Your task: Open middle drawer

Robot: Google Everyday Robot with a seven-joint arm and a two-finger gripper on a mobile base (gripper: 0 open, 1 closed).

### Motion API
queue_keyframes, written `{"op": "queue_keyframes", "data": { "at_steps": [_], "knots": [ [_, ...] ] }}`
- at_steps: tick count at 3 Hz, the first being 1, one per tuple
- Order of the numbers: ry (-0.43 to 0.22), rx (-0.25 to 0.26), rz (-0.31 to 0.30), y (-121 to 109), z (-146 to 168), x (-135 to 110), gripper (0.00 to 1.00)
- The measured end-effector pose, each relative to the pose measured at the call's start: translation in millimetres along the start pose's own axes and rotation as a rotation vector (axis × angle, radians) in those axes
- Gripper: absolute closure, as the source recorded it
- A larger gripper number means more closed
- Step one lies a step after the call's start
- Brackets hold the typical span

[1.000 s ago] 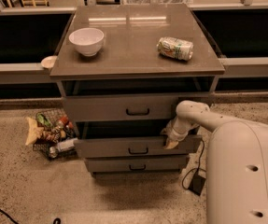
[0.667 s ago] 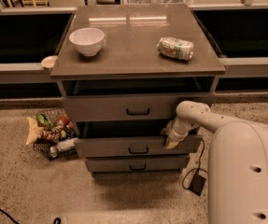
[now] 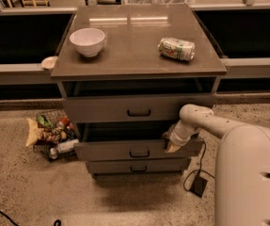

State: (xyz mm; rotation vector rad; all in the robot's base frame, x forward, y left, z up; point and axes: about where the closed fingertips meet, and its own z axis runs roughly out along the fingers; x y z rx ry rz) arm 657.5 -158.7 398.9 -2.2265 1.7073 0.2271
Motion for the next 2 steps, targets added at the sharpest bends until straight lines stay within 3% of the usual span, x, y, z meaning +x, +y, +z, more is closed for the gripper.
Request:
{"op": "queue_keyframes", "data": {
  "at_steps": [2],
  "knots": [
    [0.0,0.0,0.0,0.0,0.1,0.0,0.36]
  ]
}}
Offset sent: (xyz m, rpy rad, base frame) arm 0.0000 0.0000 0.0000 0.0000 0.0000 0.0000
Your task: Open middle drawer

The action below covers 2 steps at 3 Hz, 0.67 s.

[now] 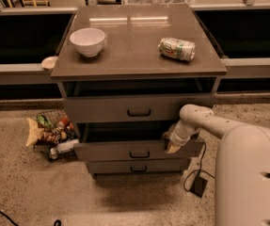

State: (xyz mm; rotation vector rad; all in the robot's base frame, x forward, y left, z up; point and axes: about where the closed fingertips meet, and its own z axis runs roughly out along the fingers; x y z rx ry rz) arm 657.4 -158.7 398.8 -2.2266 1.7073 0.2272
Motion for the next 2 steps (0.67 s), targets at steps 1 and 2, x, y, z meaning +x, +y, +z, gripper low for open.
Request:
{"op": "queue_keyframes", "data": {
  "at_steps": [1,2],
  "knots": [
    [-0.003,-0.005,-0.002,3,1,0,0.12],
    [-0.006,-0.053,-0.004,24,7,-4,0.0]
  ]
}}
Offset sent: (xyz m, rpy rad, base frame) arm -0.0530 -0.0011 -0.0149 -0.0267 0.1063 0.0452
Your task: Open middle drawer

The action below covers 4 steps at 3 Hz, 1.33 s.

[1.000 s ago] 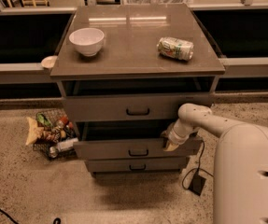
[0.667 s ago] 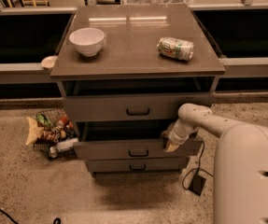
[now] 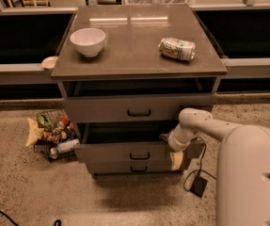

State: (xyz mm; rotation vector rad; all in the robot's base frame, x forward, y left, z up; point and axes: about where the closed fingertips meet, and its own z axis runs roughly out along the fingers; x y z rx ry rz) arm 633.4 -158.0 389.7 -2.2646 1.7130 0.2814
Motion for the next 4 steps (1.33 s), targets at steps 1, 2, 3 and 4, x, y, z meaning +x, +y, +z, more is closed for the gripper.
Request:
{"op": "queue_keyframes", "data": {
  "at_steps": [1,2,3,4],
  "knots": [
    [-0.001,-0.046,0.008,24,1,-11,0.0],
    [0.004,-0.1,0.007,47,-1,-33,0.0],
    [0.008,-0.14,0.005,69,-6,-53,0.15],
    [0.008,-0.162,0.008,91,-9,-69,0.38]
  ]
}}
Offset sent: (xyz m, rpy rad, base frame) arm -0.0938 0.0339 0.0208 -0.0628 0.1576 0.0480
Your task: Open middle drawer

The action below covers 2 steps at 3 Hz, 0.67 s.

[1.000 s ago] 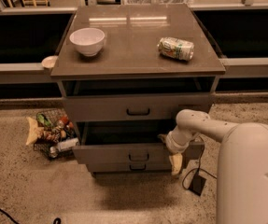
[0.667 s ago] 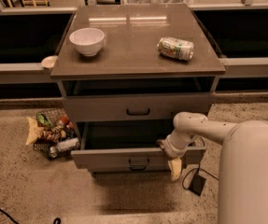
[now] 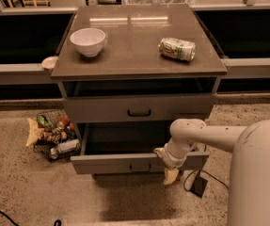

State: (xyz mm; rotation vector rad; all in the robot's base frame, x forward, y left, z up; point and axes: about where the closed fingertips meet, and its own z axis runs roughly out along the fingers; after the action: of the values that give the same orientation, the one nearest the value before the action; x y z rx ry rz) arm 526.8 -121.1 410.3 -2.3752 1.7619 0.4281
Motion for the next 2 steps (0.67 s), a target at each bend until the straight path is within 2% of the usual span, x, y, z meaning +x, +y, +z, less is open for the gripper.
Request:
{"op": "queue_keyframes", "data": {
  "at_steps": [2],
  "knots": [
    [-0.038,-0.019,0.018,33,5,-18,0.85]
  ]
}}
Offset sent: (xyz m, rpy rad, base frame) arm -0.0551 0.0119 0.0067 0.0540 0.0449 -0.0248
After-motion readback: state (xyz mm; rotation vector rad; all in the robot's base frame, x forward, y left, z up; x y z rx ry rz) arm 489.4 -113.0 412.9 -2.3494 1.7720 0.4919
